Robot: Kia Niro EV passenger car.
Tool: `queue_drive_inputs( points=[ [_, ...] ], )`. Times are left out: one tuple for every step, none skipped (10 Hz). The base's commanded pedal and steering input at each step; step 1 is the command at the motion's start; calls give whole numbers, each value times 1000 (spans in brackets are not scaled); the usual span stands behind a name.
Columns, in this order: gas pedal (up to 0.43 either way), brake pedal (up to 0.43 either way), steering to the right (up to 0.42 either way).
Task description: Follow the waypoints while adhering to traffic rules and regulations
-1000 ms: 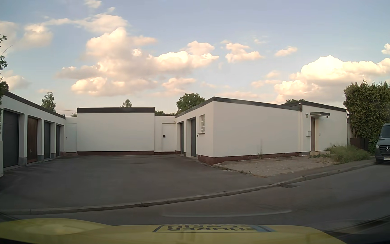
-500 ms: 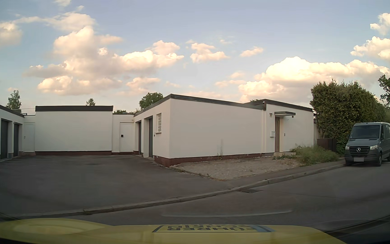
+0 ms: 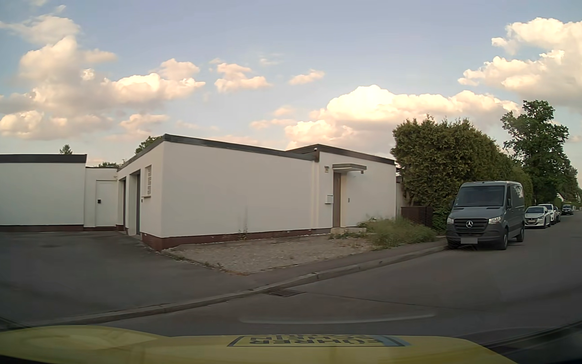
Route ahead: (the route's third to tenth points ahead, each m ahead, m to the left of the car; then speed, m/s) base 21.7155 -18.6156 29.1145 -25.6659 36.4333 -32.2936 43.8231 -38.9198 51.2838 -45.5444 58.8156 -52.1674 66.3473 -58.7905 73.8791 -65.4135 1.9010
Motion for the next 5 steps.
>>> queue_drive_inputs(
  points=[
    [47, 0, 820],
    [47, 0, 810],
    [47, 0, 797],
    [47, 0, 788],
    [39, 0, 776]
  ],
)
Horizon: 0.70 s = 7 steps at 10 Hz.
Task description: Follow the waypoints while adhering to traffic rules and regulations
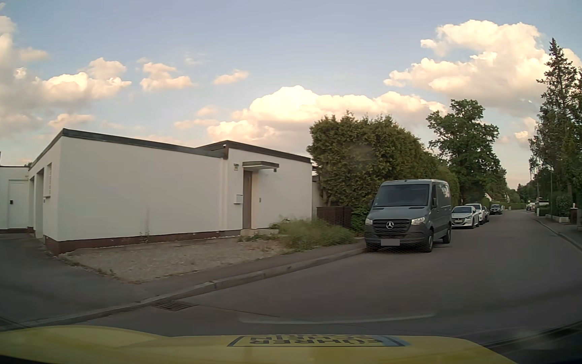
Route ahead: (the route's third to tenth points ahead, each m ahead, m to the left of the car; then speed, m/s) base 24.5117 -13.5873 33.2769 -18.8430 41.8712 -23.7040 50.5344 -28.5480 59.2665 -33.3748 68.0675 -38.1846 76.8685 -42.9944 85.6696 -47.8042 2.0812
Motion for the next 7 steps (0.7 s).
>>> queue_drive_inputs(
  points=[
    [28, 0, 763],
    [8, 0, 752],
    [0, 0, 742],
    [0, 0, 731],
    [0, 0, 709],
    [0, 0, 691],
    [0, 0, 663]
  ],
)
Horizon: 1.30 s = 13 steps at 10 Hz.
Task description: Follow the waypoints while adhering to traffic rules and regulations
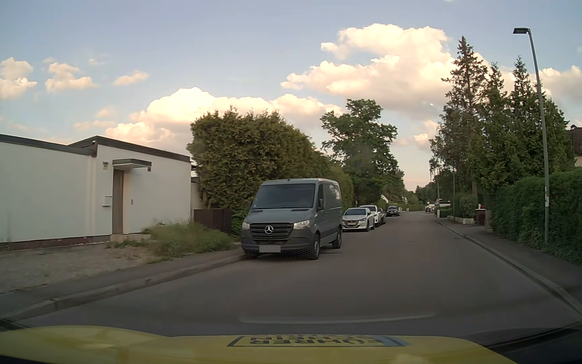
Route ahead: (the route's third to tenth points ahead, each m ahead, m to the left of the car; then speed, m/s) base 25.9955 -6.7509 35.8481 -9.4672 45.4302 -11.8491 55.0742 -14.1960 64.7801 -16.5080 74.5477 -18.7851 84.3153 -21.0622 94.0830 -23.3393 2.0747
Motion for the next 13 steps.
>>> queue_drive_inputs(
  points=[
    [0, 0, 631],
    [0, 0, 608],
    [0, 0, 570],
    [0, 0, 528],
    [0, 0, 489],
    [0, 0, 438],
    [0, 0, 392],
    [0, 0, 348],
    [0, 0, 300],
    [0, 0, 253],
    [0, 0, 218],
    [28, 0, 196],
    [39, 0, 170]
  ],
)
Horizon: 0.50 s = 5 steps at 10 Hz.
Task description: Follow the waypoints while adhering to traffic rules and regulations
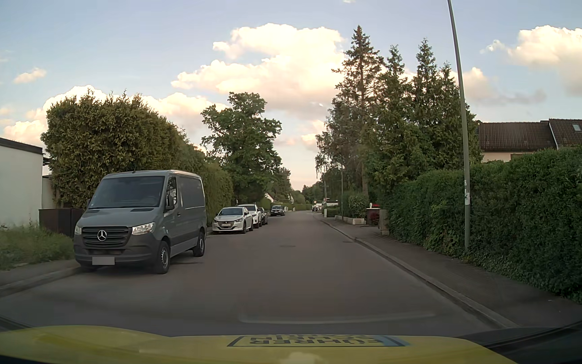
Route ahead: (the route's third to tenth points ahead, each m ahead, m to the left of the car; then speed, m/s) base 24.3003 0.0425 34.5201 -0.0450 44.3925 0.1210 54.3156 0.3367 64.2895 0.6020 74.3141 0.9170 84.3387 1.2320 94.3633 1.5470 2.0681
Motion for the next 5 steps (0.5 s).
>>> queue_drive_inputs(
  points=[
    [39, 0, 157],
    [47, 0, 150],
    [59, 0, 143],
    [67, 0, 132],
    [87, 0, 115]
  ],
)
